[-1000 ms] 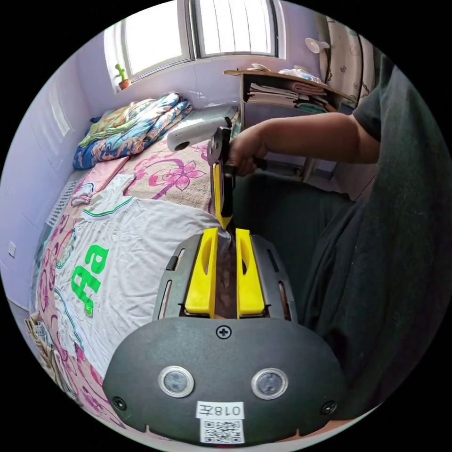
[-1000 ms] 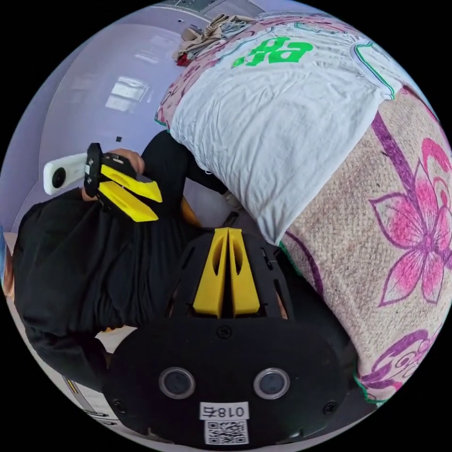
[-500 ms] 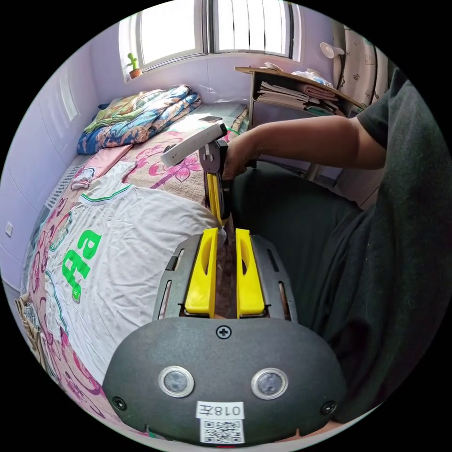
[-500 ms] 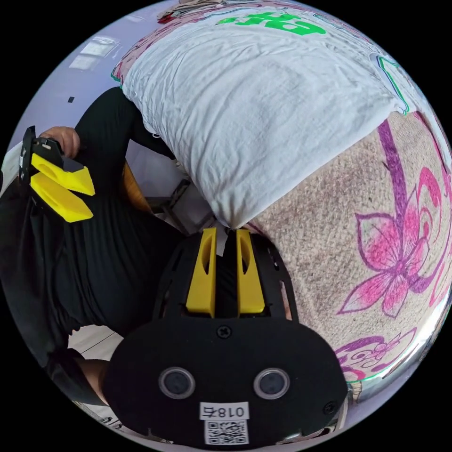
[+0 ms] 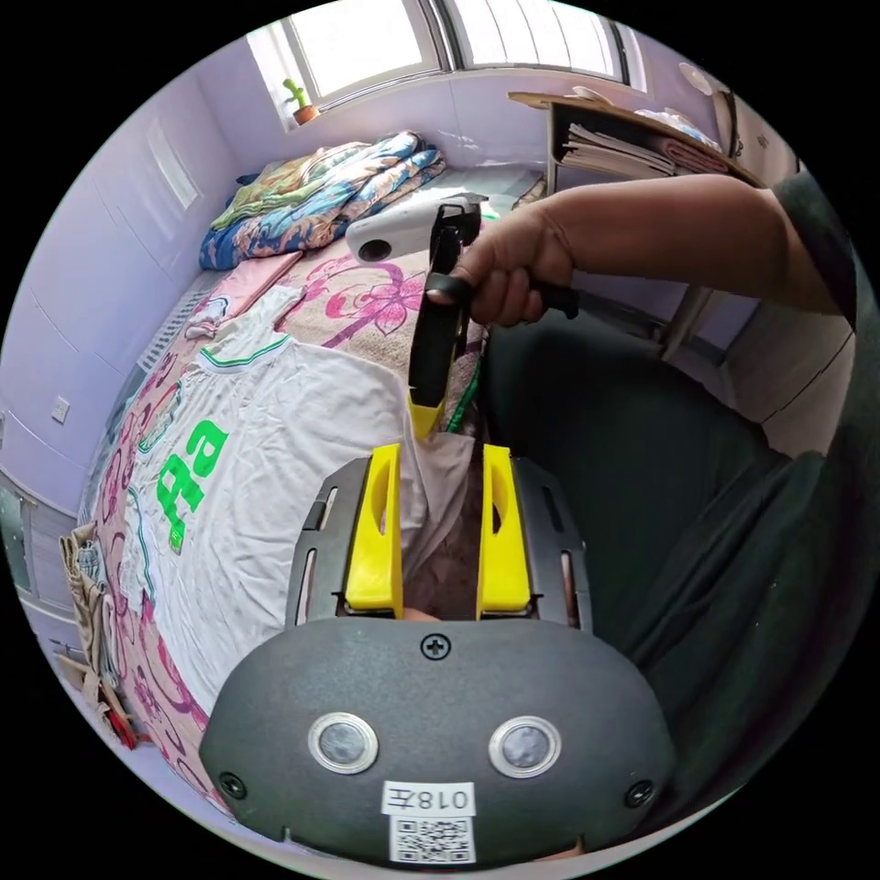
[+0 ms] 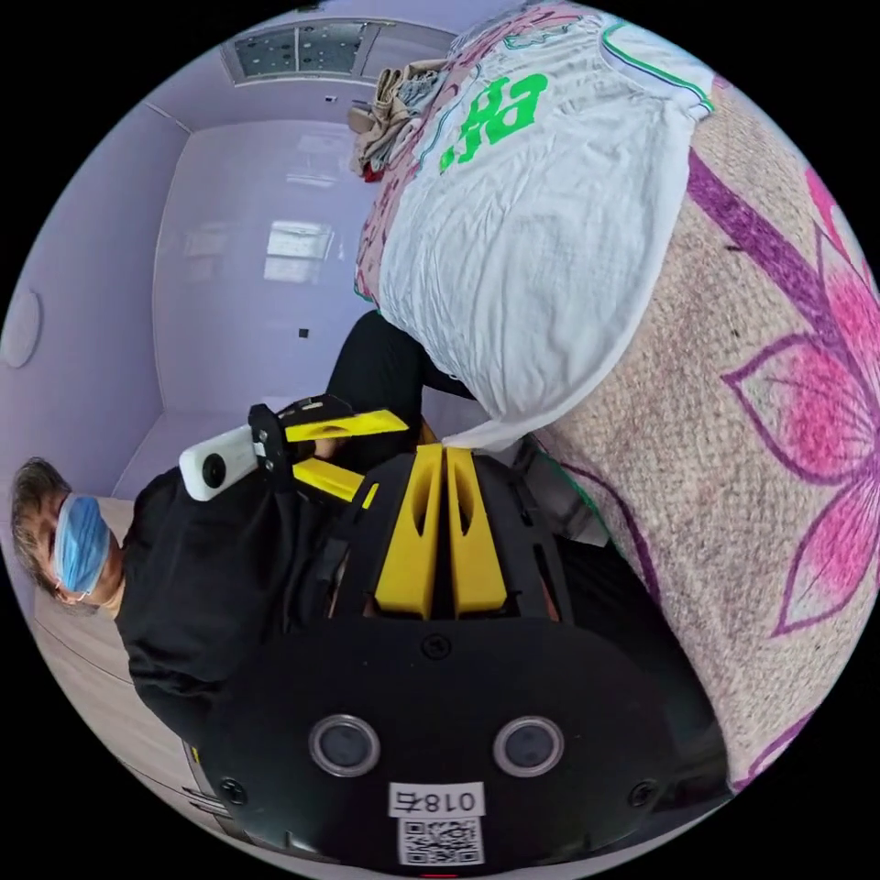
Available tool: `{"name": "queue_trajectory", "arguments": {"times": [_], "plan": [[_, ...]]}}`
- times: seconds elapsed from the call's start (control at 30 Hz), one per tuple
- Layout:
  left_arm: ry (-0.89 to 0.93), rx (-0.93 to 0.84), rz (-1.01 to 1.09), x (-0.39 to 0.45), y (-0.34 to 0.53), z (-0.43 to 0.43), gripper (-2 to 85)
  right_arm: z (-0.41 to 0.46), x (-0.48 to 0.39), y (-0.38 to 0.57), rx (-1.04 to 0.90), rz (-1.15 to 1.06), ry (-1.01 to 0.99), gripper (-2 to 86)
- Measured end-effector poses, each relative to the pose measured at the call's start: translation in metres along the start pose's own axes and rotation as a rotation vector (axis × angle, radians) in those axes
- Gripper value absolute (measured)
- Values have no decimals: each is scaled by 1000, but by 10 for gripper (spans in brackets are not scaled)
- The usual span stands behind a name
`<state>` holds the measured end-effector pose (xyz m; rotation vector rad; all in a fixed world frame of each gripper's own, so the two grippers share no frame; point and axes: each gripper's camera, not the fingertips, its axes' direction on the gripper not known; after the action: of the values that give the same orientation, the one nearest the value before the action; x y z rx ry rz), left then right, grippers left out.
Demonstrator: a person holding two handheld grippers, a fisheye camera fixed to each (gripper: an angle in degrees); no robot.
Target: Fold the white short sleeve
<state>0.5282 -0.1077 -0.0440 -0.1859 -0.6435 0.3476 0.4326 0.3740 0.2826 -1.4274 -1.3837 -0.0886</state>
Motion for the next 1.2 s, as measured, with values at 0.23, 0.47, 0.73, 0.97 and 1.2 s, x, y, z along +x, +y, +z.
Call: {"name": "queue_trajectory", "arguments": {"times": [0.23, 0.47, 0.73, 0.97, 1.2], "plan": [[-40, -61, -48, -4, -20, 28, 111, -10, 19, 16, 137, 62, -201, -2], [-61, -62, -108, -26, -17, 67, 48, -28, 26, 20, 185, 89, -212, -2], [121, 10, -169, -60, -8, 123, -6, -69, 16, 20, 142, -55, -209, 1], [569, 154, -442, -147, 42, 206, -10, -200, 28, 21, 840, 150, 70, 39], [705, 232, -453, -170, 57, 276, -10, -228, 77, -62, 940, 524, 42, 85]]}}
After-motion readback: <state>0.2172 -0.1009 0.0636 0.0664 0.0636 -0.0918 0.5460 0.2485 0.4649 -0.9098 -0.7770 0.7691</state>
